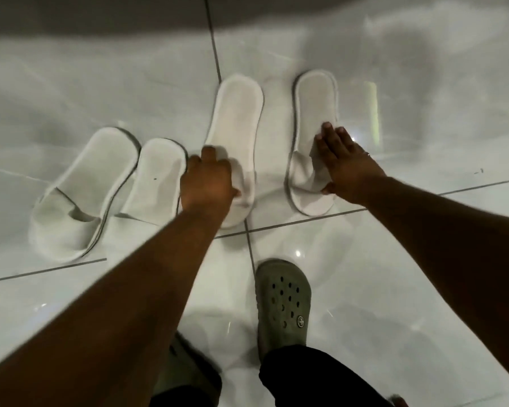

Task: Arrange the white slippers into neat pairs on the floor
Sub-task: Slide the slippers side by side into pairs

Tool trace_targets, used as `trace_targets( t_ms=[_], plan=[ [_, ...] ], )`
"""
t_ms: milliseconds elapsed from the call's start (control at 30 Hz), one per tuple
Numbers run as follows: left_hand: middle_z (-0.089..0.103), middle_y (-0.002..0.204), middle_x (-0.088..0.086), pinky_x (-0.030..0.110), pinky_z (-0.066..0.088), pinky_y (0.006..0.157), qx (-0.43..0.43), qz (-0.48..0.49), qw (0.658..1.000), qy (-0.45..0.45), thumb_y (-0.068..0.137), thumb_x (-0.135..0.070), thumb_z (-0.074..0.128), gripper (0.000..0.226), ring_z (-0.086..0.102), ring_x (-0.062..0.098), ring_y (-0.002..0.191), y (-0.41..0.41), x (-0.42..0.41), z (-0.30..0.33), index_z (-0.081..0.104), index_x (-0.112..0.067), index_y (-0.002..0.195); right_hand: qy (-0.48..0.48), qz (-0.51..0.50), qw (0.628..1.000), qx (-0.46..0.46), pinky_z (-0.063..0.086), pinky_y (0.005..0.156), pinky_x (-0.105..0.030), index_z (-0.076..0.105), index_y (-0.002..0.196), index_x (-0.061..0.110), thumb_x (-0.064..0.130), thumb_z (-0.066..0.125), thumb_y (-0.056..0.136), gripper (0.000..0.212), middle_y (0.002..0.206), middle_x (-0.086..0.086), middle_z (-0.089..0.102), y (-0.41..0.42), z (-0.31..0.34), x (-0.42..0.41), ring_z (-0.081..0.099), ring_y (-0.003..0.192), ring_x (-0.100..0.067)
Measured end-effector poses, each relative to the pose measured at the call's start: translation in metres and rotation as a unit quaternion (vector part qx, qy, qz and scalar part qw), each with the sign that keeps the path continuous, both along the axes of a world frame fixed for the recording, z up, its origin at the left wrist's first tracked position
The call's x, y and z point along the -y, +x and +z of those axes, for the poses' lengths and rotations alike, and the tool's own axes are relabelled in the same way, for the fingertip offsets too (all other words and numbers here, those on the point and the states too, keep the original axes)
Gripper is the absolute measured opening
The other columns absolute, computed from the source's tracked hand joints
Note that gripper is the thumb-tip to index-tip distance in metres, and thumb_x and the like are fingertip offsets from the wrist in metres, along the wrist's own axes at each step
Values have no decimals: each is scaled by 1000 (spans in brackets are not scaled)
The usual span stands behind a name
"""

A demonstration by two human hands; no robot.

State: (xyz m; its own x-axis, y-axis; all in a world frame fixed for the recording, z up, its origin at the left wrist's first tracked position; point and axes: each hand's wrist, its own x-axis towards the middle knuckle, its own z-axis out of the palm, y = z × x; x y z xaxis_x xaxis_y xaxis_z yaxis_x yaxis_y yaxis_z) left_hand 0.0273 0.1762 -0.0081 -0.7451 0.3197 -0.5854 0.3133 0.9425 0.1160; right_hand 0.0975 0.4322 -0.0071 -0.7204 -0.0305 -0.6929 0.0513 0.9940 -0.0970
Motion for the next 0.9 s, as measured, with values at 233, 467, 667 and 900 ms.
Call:
trace_targets(
  t_ms=[233, 467, 667, 900],
  plan=[
    [11, 162, 16, 45, 7, 121, -7, -69, 992, 106, 75, -44, 72, 47, 1, 35, 150, 48, -16, -21, 69, -8, 104, -11, 9, 1000, 11, 19, 117, -49, -5, 152, 14, 21, 73, 81, 106, 161, -14, -16, 14, 1, -15, -3, 149, -36],
    [7, 163, 12, 40, 21, 120, 11, 49, 986, 162, 79, -45, 68, 50, 2, 30, 150, 49, -33, -31, 64, -8, 112, -38, 4, 999, 12, 27, 113, -54, -7, 152, 20, 16, 72, 82, 105, 161, -10, -20, 27, -8, -24, -6, 149, -34],
    [9, 161, 18, 42, 19, 121, 16, -14, 990, 142, 79, -53, 65, 64, 6, 34, 149, 27, -23, -21, 57, -6, 122, -27, 5, 1000, 11, 25, 113, -56, -5, 152, 17, 13, 68, 85, 100, 161, -13, -18, 29, -2, -17, -4, 149, -38],
    [20, 159, 19, 45, 23, 118, -24, -56, 991, 121, 77, -48, 70, 77, 19, 37, 147, -41, 90, 27, 44, -9, 138, -64, -31, 997, -39, 12, 120, -54, -2, 150, -1, 14, 57, 86, 89, 158, -29, -11, 5, 35, 116, -5, 147, -44]
  ],
)
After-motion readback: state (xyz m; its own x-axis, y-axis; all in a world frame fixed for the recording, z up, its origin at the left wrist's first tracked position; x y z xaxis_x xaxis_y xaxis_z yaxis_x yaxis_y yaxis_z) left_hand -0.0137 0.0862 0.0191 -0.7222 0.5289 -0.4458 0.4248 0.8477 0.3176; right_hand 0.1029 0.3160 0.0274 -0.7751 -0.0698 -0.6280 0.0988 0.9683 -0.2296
